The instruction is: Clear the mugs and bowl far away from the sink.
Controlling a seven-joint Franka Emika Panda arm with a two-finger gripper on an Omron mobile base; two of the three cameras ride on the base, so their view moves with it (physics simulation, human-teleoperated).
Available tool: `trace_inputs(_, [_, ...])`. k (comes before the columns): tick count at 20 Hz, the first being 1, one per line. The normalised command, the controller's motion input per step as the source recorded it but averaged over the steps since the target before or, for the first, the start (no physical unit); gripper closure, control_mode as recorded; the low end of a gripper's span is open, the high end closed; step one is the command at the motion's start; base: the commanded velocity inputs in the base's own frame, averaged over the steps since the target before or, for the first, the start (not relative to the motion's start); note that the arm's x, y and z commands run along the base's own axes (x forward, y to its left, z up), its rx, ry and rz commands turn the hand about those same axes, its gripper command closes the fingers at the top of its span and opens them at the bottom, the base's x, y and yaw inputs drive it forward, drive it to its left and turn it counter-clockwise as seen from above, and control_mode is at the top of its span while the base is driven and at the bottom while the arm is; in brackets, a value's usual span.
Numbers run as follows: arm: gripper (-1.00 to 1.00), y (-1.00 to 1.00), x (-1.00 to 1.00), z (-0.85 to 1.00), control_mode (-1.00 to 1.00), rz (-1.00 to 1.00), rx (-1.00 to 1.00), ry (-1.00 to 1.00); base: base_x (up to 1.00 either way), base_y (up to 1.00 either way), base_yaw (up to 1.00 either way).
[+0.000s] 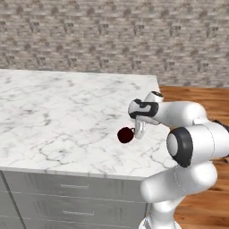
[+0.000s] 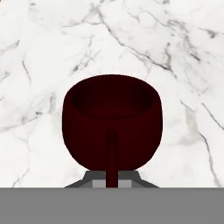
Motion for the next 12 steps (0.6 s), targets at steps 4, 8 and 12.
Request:
trace_inputs(4, [1.00,0.00,0.18,-0.42,-1.00,0.12,-0.01,0.00,0.00,0.00,0.00])
trace_inputs(8, [1.00,0.00,0.17,-0.42,-1.00,0.12,-0.03,0.00,0.00,0.00,0.00])
trace_inputs(12, [-1.00,0.00,0.21,-0.39,-1.00,0.11,-0.03,0.00,0.00,0.00,0.00])
